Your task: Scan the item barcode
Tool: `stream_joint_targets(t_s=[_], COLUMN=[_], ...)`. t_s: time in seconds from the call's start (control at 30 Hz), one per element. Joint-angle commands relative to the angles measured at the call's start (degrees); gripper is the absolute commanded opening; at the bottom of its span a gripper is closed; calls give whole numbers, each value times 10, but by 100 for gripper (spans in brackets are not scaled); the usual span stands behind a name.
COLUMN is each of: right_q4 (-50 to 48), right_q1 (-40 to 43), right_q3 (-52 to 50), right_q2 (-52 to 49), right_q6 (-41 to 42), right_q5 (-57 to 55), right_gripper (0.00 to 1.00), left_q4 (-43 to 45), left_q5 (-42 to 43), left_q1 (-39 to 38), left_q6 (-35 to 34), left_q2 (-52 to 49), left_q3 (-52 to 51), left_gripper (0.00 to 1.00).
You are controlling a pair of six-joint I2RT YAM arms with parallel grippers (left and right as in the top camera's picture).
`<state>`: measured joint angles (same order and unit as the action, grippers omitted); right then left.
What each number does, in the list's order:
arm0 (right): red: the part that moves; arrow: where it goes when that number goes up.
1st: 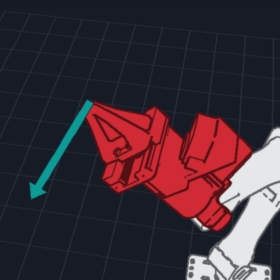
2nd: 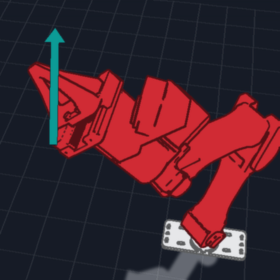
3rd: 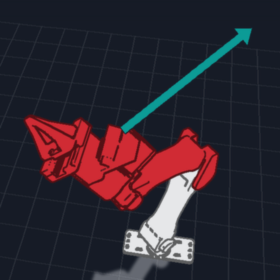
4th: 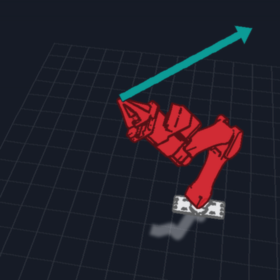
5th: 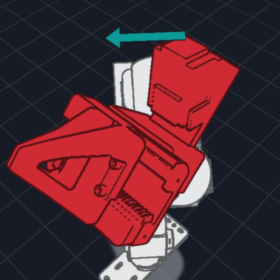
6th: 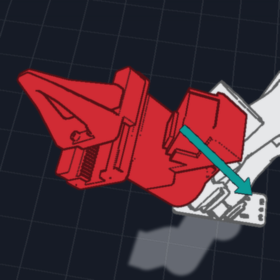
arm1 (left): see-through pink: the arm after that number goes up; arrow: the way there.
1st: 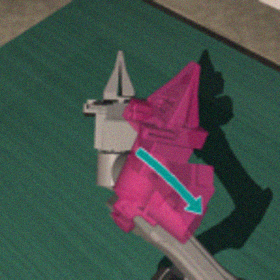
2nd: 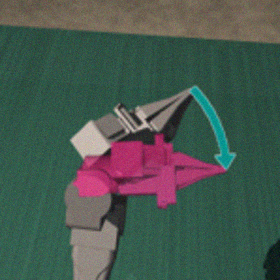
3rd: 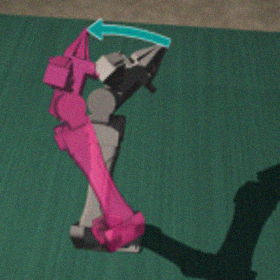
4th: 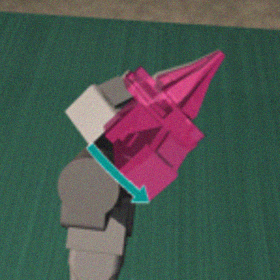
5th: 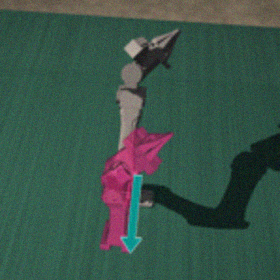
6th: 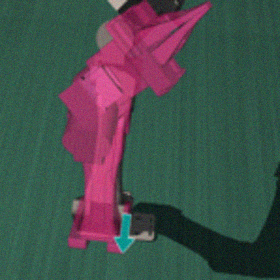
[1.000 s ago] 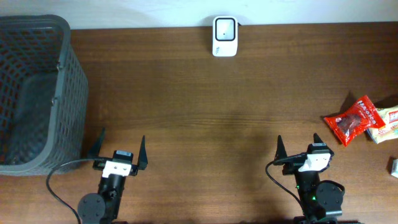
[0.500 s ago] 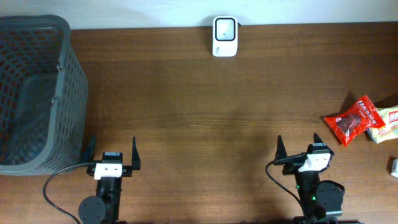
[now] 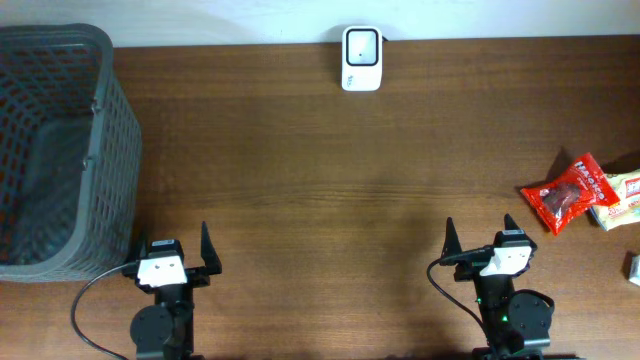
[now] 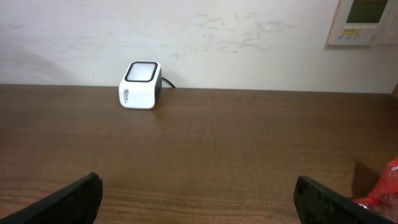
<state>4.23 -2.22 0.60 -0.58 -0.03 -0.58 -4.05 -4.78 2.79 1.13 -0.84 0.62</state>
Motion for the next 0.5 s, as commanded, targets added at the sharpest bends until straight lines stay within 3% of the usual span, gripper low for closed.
stream_joint_targets(t_s=[0.0, 0.33, 0.47], right_q4=[5, 5, 5], right_q1=[4, 4, 4], right_q3=[-3, -3, -3], right_q2=[4, 4, 4], right_q6=[0, 0, 0], right_q5=[-3, -3, -3], right_gripper=[98, 98, 98], left_q4=[-1, -1, -3], left_q5=[-11, -11, 0], left_q1=[3, 4, 4], left_q6=[-9, -14, -77], left_q2=[6, 6, 6], left_q3=[-2, -2, -2], left_gripper=[99, 99, 99])
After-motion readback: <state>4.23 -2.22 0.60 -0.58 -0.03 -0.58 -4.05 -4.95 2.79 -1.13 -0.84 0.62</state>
